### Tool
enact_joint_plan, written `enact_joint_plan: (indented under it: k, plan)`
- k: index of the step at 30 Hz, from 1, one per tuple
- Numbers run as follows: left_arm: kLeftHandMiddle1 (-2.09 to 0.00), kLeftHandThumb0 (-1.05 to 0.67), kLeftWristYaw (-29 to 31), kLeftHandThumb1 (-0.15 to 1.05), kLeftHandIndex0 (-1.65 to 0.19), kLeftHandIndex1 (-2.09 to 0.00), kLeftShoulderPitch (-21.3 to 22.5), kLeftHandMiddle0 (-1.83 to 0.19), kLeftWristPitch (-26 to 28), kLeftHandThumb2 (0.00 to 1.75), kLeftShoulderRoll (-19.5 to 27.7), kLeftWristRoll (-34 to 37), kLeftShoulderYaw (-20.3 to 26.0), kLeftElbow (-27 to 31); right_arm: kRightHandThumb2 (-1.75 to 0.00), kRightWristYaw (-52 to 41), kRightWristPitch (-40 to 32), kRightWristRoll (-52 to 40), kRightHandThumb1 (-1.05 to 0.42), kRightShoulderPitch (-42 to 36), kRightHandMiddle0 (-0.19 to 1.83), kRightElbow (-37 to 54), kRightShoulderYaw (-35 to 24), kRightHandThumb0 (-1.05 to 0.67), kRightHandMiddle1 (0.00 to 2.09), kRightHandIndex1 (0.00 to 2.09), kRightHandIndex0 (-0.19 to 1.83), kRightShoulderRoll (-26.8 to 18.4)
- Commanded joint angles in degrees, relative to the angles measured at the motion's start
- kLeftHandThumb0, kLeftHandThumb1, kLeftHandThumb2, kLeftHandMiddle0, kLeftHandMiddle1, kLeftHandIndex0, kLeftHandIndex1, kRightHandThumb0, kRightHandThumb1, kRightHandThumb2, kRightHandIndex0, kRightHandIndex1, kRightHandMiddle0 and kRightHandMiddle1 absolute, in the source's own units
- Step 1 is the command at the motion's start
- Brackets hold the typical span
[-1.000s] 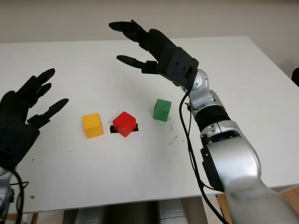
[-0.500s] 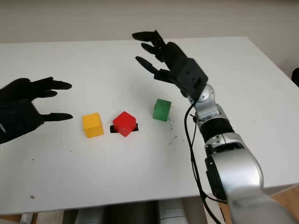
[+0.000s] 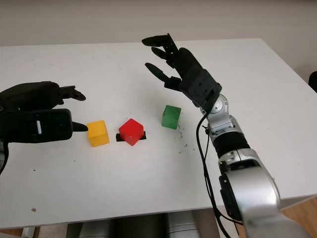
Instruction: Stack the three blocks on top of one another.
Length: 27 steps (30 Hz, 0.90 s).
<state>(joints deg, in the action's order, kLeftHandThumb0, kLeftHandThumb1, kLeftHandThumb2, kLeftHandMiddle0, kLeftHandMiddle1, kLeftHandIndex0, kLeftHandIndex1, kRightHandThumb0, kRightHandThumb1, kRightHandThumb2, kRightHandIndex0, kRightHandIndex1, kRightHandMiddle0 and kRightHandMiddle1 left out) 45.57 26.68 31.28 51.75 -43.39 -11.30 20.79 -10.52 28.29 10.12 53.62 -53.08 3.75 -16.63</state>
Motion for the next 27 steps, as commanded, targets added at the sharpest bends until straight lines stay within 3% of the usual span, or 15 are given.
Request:
enact_joint_plan:
  k: [1, 3, 7, 11, 13, 14, 15, 16, 19, 24, 27]
  plan:
    - [-1.75, -1.04, 0.44, 1.05, 0.19, -1.56, 1.46, 0.19, -0.66, 0.23, -0.46, -0.49, -0.02, -0.29, -0.47, 0.73, 0.76, 0.17, -1.05, -0.21, -0.07, 1.24, -0.12, -0.67, 1.0, 0.15, 0.24, -0.32]
    - [-1.79, -1.04, 0.77, 1.05, 0.19, -1.63, 1.32, 0.19, -1.48, 0.23, -0.47, -0.2, 0.15, -0.56, -0.47, 1.36, 0.64, 0.32, -1.05, -0.39, -0.07, 1.39, -0.13, -0.66, 1.0, 0.15, 0.25, -0.16]
    - [-1.78, -1.04, 2.01, 1.05, 0.19, -1.47, 0.94, 0.19, -2.74, 0.24, -0.41, 0.77, 0.79, -0.43, -0.47, 1.85, -0.7, -0.11, -1.05, -0.86, -0.07, 2.06, -0.37, -0.66, 0.97, 0.14, 0.24, 0.43]
    - [-1.4, -1.03, 4.44, 1.05, 0.19, -1.09, 1.41, 0.19, -1.49, 0.21, -1.0, 1.99, 1.04, -0.07, -0.48, 1.94, -2.45, -0.7, -1.05, -1.4, -0.12, 2.54, -0.57, -0.67, 0.92, 0.14, 0.24, 1.16]
    - [-1.31, -1.03, 5.36, 1.05, 0.19, -1.0, 1.62, 0.19, -0.76, 0.2, -1.18, 2.07, 0.89, 0.17, -0.5, 2.01, -3.04, -0.85, -1.05, -1.72, -0.13, 2.84, -0.56, -0.68, 0.88, 0.13, 0.24, 1.35]
    - [-1.34, -1.02, 5.22, 1.05, 0.19, -1.03, 1.31, 0.19, -0.64, 0.19, -1.48, 2.26, 1.07, 0.55, -0.5, 1.95, -3.64, -0.95, -1.05, -1.97, -0.13, 3.06, -0.55, -0.68, 0.85, 0.13, 0.23, 1.41]
    - [-1.49, -1.03, 5.1, 1.05, 0.19, -1.27, 1.09, 0.19, -0.57, 0.18, -1.7, 2.36, 1.22, 0.82, -0.52, 1.89, -4.14, -1.04, -1.05, -2.16, -0.12, 3.27, -0.54, -0.69, 0.72, 0.1, 0.19, 1.44]
    - [-1.54, -1.03, 4.67, 1.05, 0.19, -1.36, 0.67, 0.19, -0.83, 0.17, -1.92, 2.35, 1.28, 1.18, -0.52, 0.64, -5.49, -2.11, -1.05, -2.37, -0.11, 3.62, -0.88, -0.7, 0.66, 0.09, 0.18, 1.71]
    - [-1.61, -1.04, 4.27, 1.05, 0.19, -1.49, 0.01, 0.19, -0.87, 0.17, -2.26, 1.65, 0.97, 2.07, -0.53, -2.21, -8.99, -4.91, -1.05, -3.13, -0.18, 5.16, -1.77, -0.73, 0.45, 0.02, 0.04, 2.36]
    - [-1.32, -1.03, 4.47, 1.05, 0.19, -1.17, -0.79, 0.19, -0.87, 0.15, -2.86, -1.3, -0.61, 3.26, -0.55, -4.25, -14.97, -9.2, -1.05, -6.71, -0.19, 10.1, -3.98, -0.74, 0.16, 0.0, -0.1, 3.09]
    - [-1.28, -1.02, 3.97, 1.05, 0.19, -1.08, -1.52, 0.19, -1.8, 0.15, -3.32, -2.39, -0.73, 3.51, -0.55, -4.14, -18.03, -9.96, -1.05, -8.37, -0.18, 13.08, -4.49, -0.74, 0.13, 0.01, -0.12, 3.11]
